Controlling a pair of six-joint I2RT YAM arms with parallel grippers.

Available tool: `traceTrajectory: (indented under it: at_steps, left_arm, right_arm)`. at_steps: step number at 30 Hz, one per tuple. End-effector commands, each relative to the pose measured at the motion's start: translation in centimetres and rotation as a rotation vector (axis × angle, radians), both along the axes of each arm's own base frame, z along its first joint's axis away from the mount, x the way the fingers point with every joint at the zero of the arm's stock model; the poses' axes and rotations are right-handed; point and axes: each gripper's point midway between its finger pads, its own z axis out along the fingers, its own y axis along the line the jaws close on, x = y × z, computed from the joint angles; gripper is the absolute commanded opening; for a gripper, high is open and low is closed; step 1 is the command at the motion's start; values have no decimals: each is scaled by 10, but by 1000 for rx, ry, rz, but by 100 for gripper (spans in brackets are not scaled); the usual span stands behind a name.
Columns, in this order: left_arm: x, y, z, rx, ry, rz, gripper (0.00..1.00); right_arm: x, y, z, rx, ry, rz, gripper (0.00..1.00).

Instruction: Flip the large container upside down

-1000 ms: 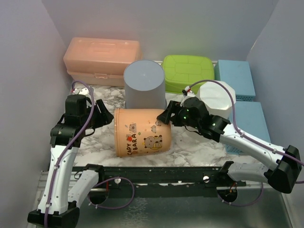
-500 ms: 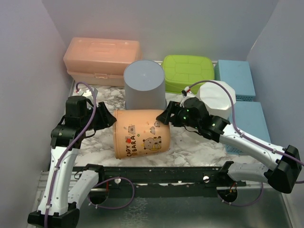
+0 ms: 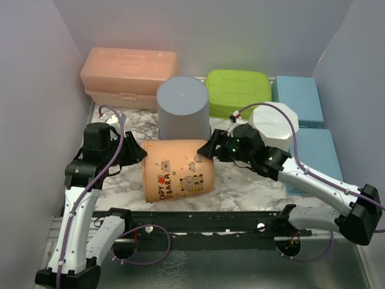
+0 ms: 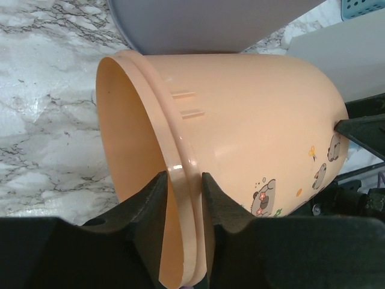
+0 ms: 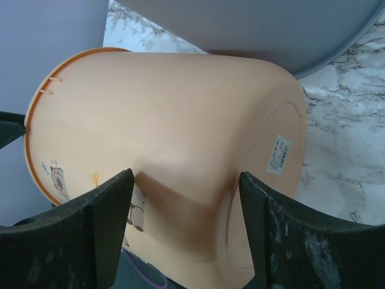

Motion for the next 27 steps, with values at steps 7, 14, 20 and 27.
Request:
traceTrajectory:
  at_steps: [7, 14, 20, 27]
  left_arm:
    - [-8, 3, -23, 38, 60, -19, 23]
    - [-8, -1, -21, 25, 55, -41, 23]
    - [-9, 0, -23, 29, 57, -41, 30]
    - [-10, -5, -18, 22, 48, -88, 46]
  right_arm:
    - [-27, 12, 58, 168, -133, 182, 71]
    - [-31, 21, 55, 163, -90, 228, 68]
    - [-3, -24, 33, -2, -88, -44, 69]
    - [-17, -31, 11, -65, -21, -7, 72]
